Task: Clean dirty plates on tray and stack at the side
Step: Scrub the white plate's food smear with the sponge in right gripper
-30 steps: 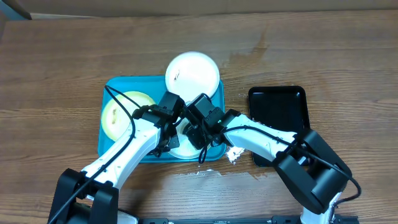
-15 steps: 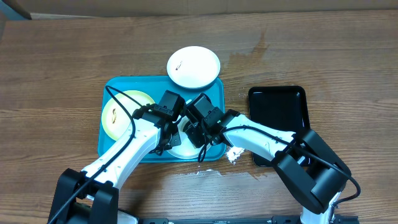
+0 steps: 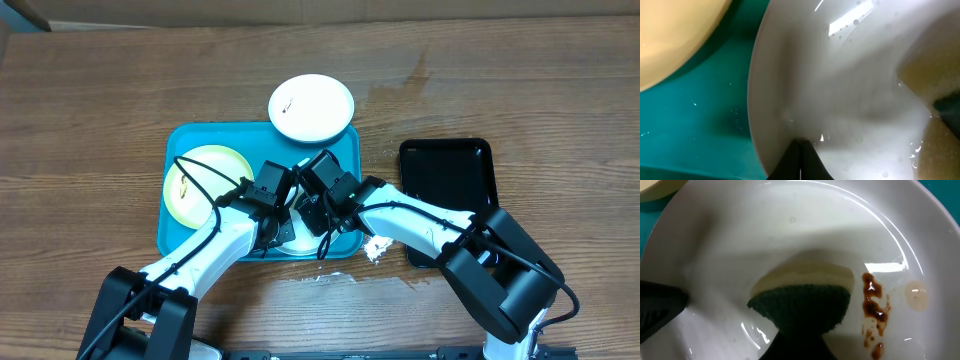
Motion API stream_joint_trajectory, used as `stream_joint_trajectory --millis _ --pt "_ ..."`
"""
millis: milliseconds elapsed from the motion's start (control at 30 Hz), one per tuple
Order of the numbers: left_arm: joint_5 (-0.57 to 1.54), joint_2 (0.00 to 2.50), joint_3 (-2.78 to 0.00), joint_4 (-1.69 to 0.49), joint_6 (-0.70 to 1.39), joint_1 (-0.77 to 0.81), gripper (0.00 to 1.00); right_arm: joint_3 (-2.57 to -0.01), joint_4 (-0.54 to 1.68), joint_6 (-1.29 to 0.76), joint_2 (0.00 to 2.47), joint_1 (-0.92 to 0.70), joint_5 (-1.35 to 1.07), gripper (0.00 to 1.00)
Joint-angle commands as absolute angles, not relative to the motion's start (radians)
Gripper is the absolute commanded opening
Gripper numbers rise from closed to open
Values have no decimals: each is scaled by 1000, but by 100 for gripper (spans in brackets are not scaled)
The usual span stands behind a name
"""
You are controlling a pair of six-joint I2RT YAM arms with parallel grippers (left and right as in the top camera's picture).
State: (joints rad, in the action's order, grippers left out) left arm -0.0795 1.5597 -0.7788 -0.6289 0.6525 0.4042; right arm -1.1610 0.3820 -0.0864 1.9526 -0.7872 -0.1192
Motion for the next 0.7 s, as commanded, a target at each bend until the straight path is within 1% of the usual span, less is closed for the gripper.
stream_joint_trajectory --millis 0,133,333,467,667 --pt "-89 1549 -760 -628 654 404 4 -1133 392 -109 2008 -783 -67 4" --pt "-131 1562 -753 -614 651 404 4 -1133 390 -109 2008 -783 -67 4" --pt "-131 1644 -753 -589 642 404 4 -1133 389 -130 2008 -780 9 4" --pt "-131 1692 -753 -574 609 404 4 -1133 387 -132 2009 -765 7 4" --pt "-131 1694 -753 -575 605 404 4 -1133 355 -131 2034 -743 7 4"
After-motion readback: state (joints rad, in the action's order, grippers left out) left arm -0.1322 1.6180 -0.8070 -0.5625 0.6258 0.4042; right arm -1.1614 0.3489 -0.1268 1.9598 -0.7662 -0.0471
